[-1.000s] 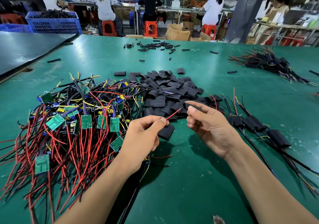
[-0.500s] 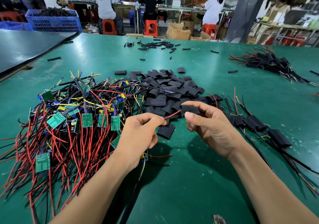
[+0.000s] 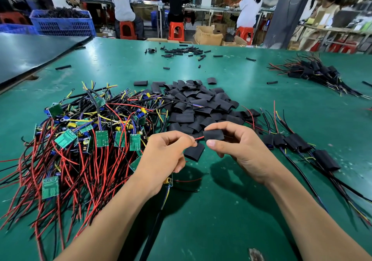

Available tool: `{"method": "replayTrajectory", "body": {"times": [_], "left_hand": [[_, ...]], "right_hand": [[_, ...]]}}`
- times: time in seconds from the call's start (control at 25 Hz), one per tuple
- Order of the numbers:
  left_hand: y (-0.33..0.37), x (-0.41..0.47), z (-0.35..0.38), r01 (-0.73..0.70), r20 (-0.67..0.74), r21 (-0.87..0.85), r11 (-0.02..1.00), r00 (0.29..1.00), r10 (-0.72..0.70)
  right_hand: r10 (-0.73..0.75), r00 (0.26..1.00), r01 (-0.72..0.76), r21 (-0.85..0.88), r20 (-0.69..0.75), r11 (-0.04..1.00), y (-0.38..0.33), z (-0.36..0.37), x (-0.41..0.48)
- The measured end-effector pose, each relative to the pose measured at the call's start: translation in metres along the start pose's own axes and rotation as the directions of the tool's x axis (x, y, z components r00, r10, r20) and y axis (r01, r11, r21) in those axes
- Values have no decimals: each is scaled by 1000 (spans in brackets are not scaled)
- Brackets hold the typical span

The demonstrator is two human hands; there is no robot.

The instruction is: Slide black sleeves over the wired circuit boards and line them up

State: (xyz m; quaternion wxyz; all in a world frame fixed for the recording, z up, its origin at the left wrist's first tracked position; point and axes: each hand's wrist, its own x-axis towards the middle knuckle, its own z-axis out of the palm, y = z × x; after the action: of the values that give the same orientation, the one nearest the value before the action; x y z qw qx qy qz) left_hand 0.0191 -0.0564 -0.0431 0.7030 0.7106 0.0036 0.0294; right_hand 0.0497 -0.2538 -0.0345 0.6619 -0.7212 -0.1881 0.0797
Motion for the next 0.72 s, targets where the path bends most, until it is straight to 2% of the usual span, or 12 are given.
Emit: {"method": "replayTrajectory", "body": {"times": [0.12,0.4,0.56,0.64,0.72], "left_hand": [[-1,-2,2,48,99,-82,995,994,-40],[0,-1,4,97,102,-178,979,992,-80],[-2,1,3,158,141,-269,950,982,-124],[-5,1,3,207,189,-235,950,968,-164],[-7,-1,3,219,234,-185,958,957,-173]], "right_hand": [[3,998,-2,-20,65,1000,1,8,-2],[-58,997,53,-103,-50,993,9,11,3],[-34,978,50,76,-206,996,12,9,9],[7,947,62,204,-321,977,11,2,13],[13,913,79,208,-407,975,9,-5,14]]}}
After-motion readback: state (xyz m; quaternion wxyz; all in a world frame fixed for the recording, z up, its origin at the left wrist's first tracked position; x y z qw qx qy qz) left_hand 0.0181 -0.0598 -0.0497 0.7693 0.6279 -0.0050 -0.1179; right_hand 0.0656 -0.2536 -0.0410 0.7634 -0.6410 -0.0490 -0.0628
